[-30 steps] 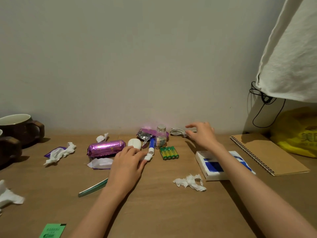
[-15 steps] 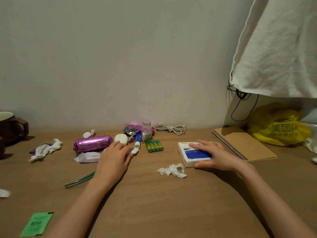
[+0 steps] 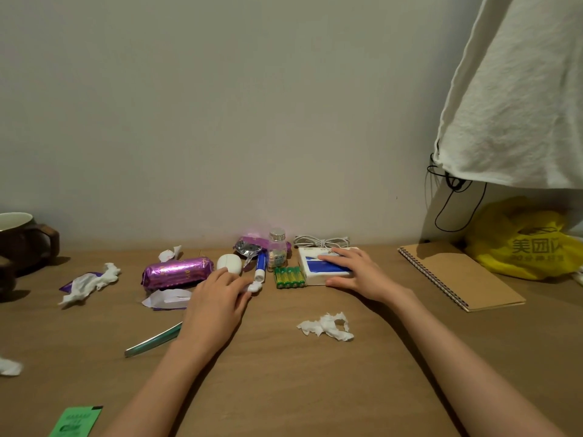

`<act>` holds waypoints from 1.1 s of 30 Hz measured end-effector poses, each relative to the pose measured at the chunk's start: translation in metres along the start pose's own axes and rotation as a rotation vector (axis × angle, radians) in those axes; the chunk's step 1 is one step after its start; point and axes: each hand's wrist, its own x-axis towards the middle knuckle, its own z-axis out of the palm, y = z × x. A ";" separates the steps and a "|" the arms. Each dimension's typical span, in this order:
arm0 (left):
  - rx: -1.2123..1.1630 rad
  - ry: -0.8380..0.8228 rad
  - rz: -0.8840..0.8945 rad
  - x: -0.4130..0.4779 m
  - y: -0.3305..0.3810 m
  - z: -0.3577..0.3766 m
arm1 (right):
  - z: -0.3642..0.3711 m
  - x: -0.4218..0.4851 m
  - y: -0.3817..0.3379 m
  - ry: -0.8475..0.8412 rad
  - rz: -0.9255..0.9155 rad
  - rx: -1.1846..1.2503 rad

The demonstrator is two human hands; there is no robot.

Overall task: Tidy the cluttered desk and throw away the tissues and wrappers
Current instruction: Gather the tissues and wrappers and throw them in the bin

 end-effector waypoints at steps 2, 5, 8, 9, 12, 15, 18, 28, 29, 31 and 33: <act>-0.003 0.001 -0.001 0.000 0.001 0.000 | 0.001 0.006 0.002 0.004 0.000 -0.019; -0.012 -0.001 -0.006 0.000 0.001 0.000 | 0.000 0.014 0.005 0.011 -0.008 -0.035; -0.019 0.001 -0.007 0.001 0.002 -0.001 | -0.002 0.018 0.006 0.015 -0.014 -0.029; -0.019 -0.003 -0.007 0.001 0.002 -0.001 | -0.002 0.019 0.007 0.017 -0.014 -0.028; -0.030 -0.006 0.001 0.000 0.003 -0.003 | -0.003 0.019 0.008 0.001 -0.017 -0.061; -0.043 -0.010 0.008 -0.001 0.003 -0.004 | -0.005 0.018 -0.002 0.051 -0.002 -0.045; -0.061 -0.007 0.002 -0.001 0.002 -0.005 | -0.006 0.017 -0.028 0.208 -0.070 0.054; 0.045 0.124 -0.049 -0.001 -0.010 -0.021 | 0.024 0.058 -0.110 0.269 -0.153 0.357; 0.049 0.145 -0.062 -0.001 -0.013 -0.022 | 0.028 0.060 -0.113 0.276 -0.149 0.383; 0.045 0.179 -0.095 0.001 -0.017 -0.025 | 0.033 0.064 -0.115 0.296 -0.136 0.417; 0.026 0.217 -0.140 0.002 -0.022 -0.027 | 0.037 0.064 -0.117 0.306 -0.120 0.443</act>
